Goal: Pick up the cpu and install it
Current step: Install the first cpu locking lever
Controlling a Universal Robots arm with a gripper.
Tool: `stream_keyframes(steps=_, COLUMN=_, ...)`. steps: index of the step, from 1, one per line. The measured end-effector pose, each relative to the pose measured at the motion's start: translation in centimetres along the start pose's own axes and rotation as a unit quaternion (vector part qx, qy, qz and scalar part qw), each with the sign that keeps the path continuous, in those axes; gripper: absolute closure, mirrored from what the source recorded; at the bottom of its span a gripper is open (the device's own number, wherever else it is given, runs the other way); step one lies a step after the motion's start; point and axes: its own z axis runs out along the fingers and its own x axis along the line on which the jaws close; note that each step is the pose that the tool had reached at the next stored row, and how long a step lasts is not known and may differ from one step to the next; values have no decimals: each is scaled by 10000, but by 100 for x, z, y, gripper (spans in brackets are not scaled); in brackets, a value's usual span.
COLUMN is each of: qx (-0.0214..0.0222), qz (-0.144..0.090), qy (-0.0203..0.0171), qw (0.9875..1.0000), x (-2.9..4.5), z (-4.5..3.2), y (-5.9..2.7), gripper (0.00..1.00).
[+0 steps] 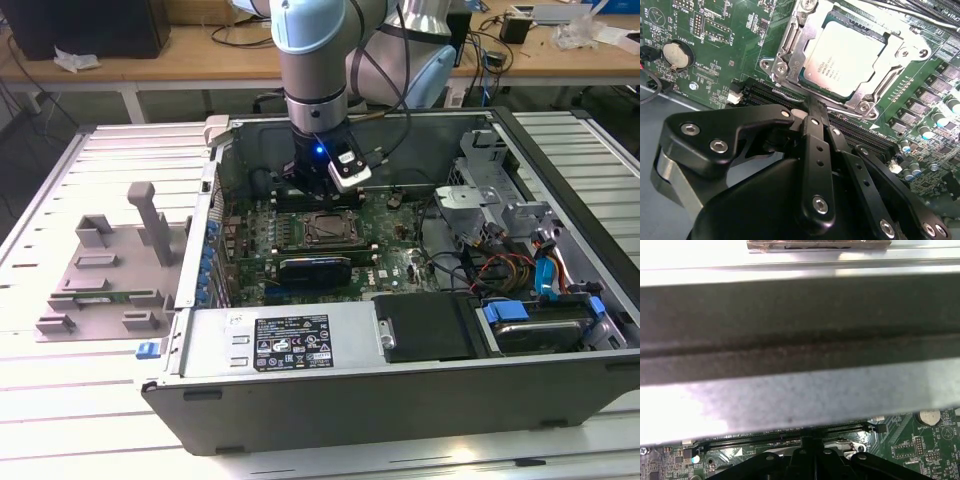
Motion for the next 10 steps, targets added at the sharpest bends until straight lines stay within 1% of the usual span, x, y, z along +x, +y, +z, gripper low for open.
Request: stream_keyframes(steps=10, qx=0, qz=0, qy=-1, qw=10000, x=0, z=0, y=1, gripper=89)
